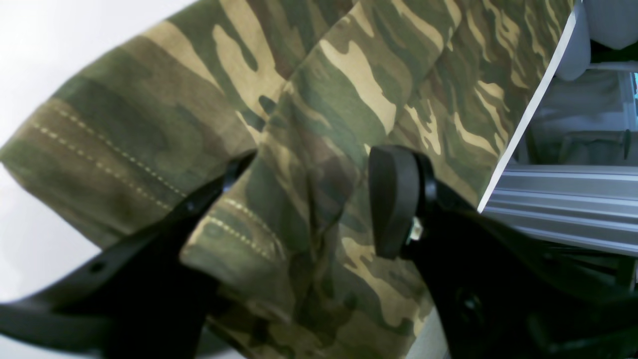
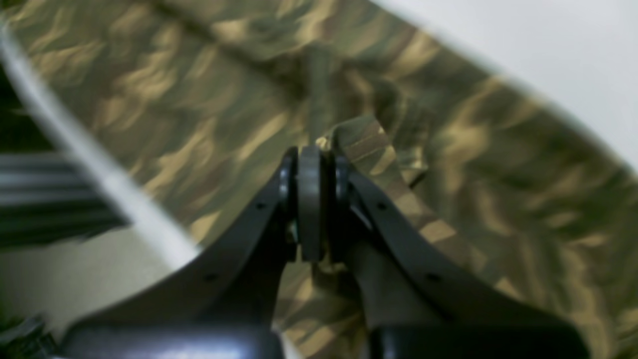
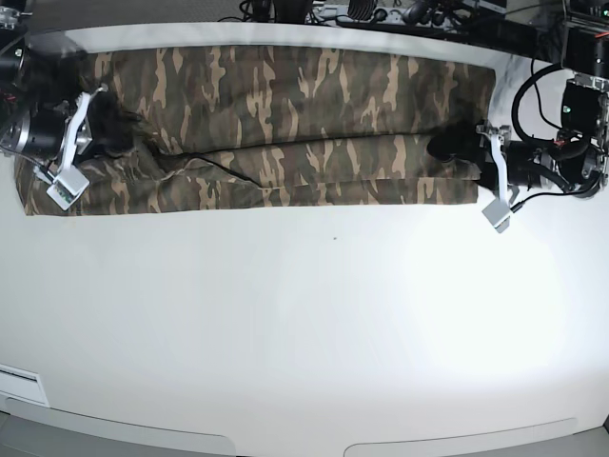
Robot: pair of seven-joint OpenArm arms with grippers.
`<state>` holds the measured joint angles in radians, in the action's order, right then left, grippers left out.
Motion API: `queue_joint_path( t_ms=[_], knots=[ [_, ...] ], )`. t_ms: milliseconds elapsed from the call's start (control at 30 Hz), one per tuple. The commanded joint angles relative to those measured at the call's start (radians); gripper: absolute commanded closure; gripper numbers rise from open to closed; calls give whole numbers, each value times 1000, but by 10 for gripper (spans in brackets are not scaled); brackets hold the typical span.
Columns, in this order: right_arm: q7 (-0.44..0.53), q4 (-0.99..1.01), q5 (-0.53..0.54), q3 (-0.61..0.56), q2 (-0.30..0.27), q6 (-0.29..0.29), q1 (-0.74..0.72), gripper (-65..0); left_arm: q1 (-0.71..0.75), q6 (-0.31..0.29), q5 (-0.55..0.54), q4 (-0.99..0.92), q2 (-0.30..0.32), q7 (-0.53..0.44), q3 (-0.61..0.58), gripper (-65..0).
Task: Fold the T-shirt properly
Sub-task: 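Grasp the sleeve end with the right gripper and fold it onto the strip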
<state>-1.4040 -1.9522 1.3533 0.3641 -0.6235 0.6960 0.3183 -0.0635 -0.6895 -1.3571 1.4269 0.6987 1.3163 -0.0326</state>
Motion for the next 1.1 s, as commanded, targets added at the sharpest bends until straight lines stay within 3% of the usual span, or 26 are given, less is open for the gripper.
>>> queue_joint_path(
  t_ms=[0, 200, 367, 467, 667, 733, 867, 1000, 1067],
  knots=[
    [8, -16, 47, 18, -20, 2, 9, 0, -12, -9, -12, 12, 19, -8, 7, -343],
    [8, -16, 19, 18, -20, 2, 95, 0, -12, -9, -13, 12, 19, -8, 7, -343],
    [8, -16, -150, 18, -19, 2, 114, 0, -15, -9, -13, 12, 19, -8, 7, -343],
    [73, -15, -247, 18, -19, 2, 120, 0, -18, -9, -13, 12, 19, -8, 7, -343],
    [118, -15, -335, 18, -19, 2, 121, 0, -18, -9, -12, 12, 19, -8, 7, -343],
    [79, -15, -333, 18, -19, 2, 122, -79, -18, -9, -12, 12, 19, -8, 7, -343],
    [8, -16, -204, 18, -28, 2, 122, -320, -21, -9, -12, 12, 20, -8, 7, -343],
    [8, -35, 62, 18, -53, 2, 123, -334, -20, -9, -12, 12, 20, -7, 7, -343],
    [8, -58, 116, 20, -77, -6, 150, -334, -20, -9, -12, 12, 19, -8, 7, -343]
  ],
)
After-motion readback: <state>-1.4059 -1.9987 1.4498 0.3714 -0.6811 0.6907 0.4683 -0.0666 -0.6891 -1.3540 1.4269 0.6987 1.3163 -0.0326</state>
